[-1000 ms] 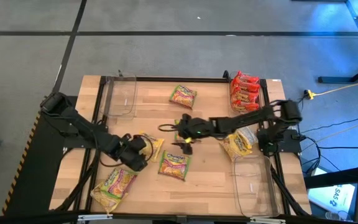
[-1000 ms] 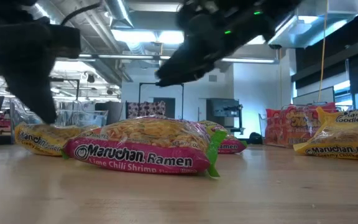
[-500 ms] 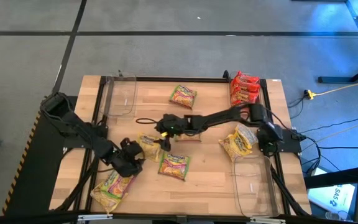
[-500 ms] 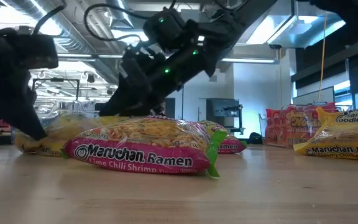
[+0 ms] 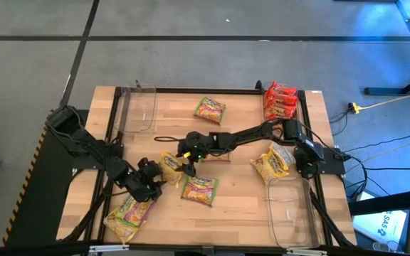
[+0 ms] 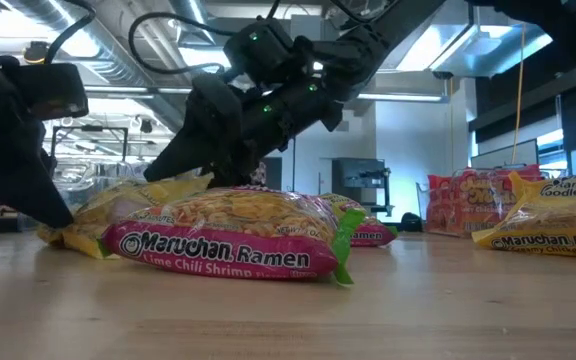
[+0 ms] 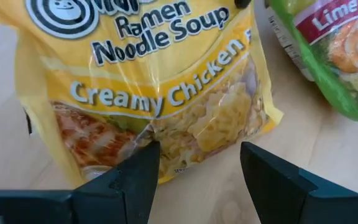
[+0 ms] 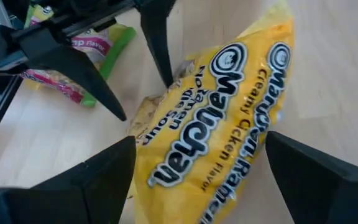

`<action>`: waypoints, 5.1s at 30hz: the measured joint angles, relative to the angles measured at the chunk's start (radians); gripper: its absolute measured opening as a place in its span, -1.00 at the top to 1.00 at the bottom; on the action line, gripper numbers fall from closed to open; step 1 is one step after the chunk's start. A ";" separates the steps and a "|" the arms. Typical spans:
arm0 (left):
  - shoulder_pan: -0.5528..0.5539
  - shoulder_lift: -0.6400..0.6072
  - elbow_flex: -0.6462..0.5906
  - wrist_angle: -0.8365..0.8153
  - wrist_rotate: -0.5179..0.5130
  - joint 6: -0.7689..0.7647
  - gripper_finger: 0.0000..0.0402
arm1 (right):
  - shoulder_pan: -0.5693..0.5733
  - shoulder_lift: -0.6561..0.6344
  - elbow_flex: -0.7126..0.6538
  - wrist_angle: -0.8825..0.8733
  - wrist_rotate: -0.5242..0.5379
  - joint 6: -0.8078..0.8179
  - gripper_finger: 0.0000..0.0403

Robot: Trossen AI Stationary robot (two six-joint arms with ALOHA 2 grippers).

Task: Sort Maruchan noodles
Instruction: Put the yellow noodle pack into the bottom transparent bin

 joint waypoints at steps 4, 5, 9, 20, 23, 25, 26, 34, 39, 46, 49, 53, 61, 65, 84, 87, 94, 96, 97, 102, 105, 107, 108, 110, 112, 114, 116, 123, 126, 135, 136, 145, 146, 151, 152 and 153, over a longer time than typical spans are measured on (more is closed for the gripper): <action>0.008 0.000 0.000 0.033 -0.022 0.039 -0.08 | 0.001 0.000 0.000 -0.016 0.000 0.033 -0.63; 0.012 0.000 0.000 0.038 -0.024 0.050 -0.08 | 0.001 0.000 0.000 -0.017 0.000 0.042 -0.63; 0.026 0.000 0.000 0.040 -0.026 0.062 -0.08 | 0.001 0.000 0.000 -0.052 0.001 0.090 -0.63; 0.017 0.063 0.001 0.057 -0.042 0.110 -0.08 | -0.005 0.000 0.000 -0.112 0.109 0.089 -0.63; 0.018 0.110 0.001 0.084 -0.047 0.111 -0.08 | -0.013 0.000 0.000 -0.093 0.065 0.112 -0.63; 0.021 0.131 0.002 0.102 -0.059 0.112 -0.08 | -0.013 0.007 0.000 -0.073 0.025 0.120 -0.63; 0.024 0.141 0.002 0.109 -0.066 0.112 -0.08 | -0.013 0.015 0.001 -0.055 0.003 0.129 -0.63; 0.026 0.151 0.001 0.149 -0.089 0.131 -0.08 | -0.004 0.042 -0.001 0.002 -0.059 0.171 -0.63; 0.026 0.151 0.000 0.189 -0.095 0.164 -0.08 | -0.003 0.041 -0.001 0.096 -0.082 0.168 -0.63; 0.026 0.151 0.000 0.198 -0.116 0.170 -0.08 | -0.003 0.051 -0.001 0.089 -0.043 0.136 -0.36; 0.026 0.151 0.000 0.200 -0.118 0.172 -0.08 | -0.003 0.051 -0.001 0.094 -0.022 0.097 -0.13; 0.026 0.149 0.000 0.200 -0.115 0.172 -0.08 | -0.005 0.046 -0.001 0.089 -0.015 0.044 0.19; 0.010 0.097 0.000 0.198 -0.075 0.171 -0.08 | -0.005 0.036 0.000 0.090 -0.018 -0.070 0.56; -0.014 0.047 0.000 0.188 -0.067 0.162 -0.08 | -0.004 0.016 -0.001 0.051 -0.018 -0.106 0.53; -0.032 -0.126 0.001 0.193 -0.099 0.207 -0.08 | -0.004 -0.319 -0.097 -0.292 0.012 -0.274 0.55; -0.030 -0.126 0.001 0.202 -0.099 0.211 -0.08 | -0.004 -0.411 -0.193 -0.297 0.019 -0.273 0.56; 0.007 -0.125 0.001 0.252 -0.101 0.239 -0.08 | 0.046 -0.688 -0.438 -0.335 0.064 -0.210 0.52; 0.021 -0.122 0.001 0.303 -0.095 0.287 -0.08 | 0.075 -0.778 -0.494 -0.373 0.098 -0.170 0.52; 0.029 -0.122 0.001 0.333 -0.090 0.317 -0.08 | 0.091 -0.827 -0.515 -0.397 0.112 -0.161 0.52; 0.080 -0.122 0.001 0.480 -0.051 0.460 -0.08 | 0.181 -1.058 -0.586 -0.573 0.206 -0.097 0.51; 0.111 -0.122 0.001 0.534 -0.016 0.510 -0.08 | 0.239 -1.181 -0.606 -0.690 0.260 -0.030 0.51; 0.129 -0.122 0.001 0.551 0.001 0.529 -0.08 | 0.281 -1.259 -0.621 -0.760 0.294 0.033 0.51; 0.135 -0.122 0.001 0.559 0.007 0.537 -0.08 | 0.305 -1.294 -0.630 -0.786 0.305 0.068 0.51; 0.146 -0.122 0.001 0.563 0.009 0.547 -0.08 | 0.354 -1.365 -0.653 -0.810 0.335 0.138 0.51; 0.154 -0.122 0.001 0.567 0.010 0.547 -0.08 | 0.405 -1.430 -0.676 -0.824 0.366 0.218 0.51; 0.158 -0.122 0.001 0.571 0.010 0.548 -0.08 | 0.464 -1.492 -0.702 -0.863 0.394 0.304 0.51; 0.160 -0.122 0.001 0.571 0.011 0.550 -0.08 | 0.532 -1.545 -0.737 -0.876 0.420 0.393 0.51; 0.163 -0.122 0.001 0.577 0.008 0.562 -0.08 | 0.774 -1.622 -0.826 -0.877 0.517 0.636 0.51; 0.163 -0.122 0.001 0.577 0.008 0.564 -0.08 | 0.879 -1.618 -0.836 -0.877 0.589 0.711 0.51; 0.173 -0.121 0.001 0.600 -0.002 0.600 -0.08 | 1.156 -1.523 -0.837 -0.883 0.798 0.914 0.51; 0.175 -0.121 0.001 0.600 0.000 0.601 -0.08 | 1.183 -1.507 -0.837 -0.890 0.815 0.930 0.51; 0.175 -0.121 0.001 0.607 -0.020 0.630 -0.08 | 1.338 -1.353 -0.837 -1.002 0.922 1.080 0.51; 0.175 -0.121 0.001 0.611 -0.030 0.638 -0.08 | 1.345 -1.332 -0.837 -1.011 0.931 1.088 0.51; 0.194 -0.121 0.001 0.626 -0.032 0.659 -0.08 | 1.345 -1.226 -0.837 -1.048 0.917 1.114 0.51; 0.198 -0.121 0.001 0.626 -0.025 0.659 -0.08 | 1.345 -1.207 -0.837 -1.045 0.918 1.114 0.51; 0.202 -0.121 0.001 0.626 -0.019 0.659 -0.08 | 1.345 -1.189 -0.837 -1.043 0.918 1.114 0.51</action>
